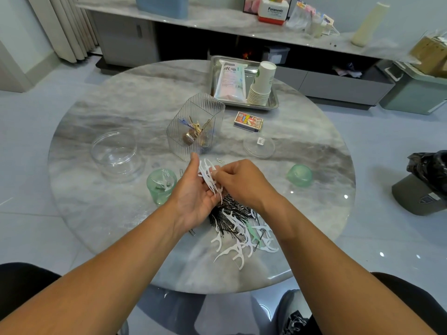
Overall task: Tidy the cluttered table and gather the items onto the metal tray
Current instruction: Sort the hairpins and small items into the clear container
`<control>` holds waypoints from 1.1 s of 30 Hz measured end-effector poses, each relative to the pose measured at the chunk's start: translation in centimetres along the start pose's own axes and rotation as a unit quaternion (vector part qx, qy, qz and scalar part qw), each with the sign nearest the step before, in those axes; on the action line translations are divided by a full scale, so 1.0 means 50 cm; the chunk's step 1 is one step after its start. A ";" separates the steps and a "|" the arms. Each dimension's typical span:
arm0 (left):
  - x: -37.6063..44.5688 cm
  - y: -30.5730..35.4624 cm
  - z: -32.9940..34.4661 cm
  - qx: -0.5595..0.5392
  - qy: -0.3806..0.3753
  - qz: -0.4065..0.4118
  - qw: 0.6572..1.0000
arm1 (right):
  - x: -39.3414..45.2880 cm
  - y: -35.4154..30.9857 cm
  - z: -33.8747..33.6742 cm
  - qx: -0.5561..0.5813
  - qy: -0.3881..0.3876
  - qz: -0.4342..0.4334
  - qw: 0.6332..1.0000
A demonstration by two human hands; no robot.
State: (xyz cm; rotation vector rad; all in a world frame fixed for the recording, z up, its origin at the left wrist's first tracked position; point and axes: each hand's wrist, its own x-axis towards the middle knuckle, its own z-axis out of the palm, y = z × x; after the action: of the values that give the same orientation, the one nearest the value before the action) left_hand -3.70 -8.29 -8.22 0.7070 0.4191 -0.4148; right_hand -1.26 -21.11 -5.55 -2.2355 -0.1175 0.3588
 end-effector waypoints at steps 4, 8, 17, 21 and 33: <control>0.000 0.007 0.001 -0.009 -0.010 -0.002 1.000 | 0.002 -0.002 -0.002 0.108 -0.033 0.020 0.993; 0.002 0.004 -0.004 -0.043 -0.015 0.002 0.999 | 0.000 -0.004 -0.011 0.202 -0.026 0.029 0.979; 0.002 0.017 -0.011 -0.035 -0.028 -0.034 0.998 | 0.010 0.023 -0.011 0.029 0.173 -0.200 0.964; -0.003 0.029 -0.009 -0.022 -0.063 -0.041 0.997 | 0.004 0.040 0.002 -0.158 0.096 -0.310 0.933; -0.004 0.042 -0.007 0.007 0.068 0.011 0.998 | 0.023 0.082 -0.042 -0.191 -0.022 0.111 0.975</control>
State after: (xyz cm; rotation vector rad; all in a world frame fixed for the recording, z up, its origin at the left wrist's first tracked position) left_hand -2.90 -6.58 -7.24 0.7557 0.5363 -0.3515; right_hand 0.31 -25.05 -7.69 -2.6301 0.0468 0.5455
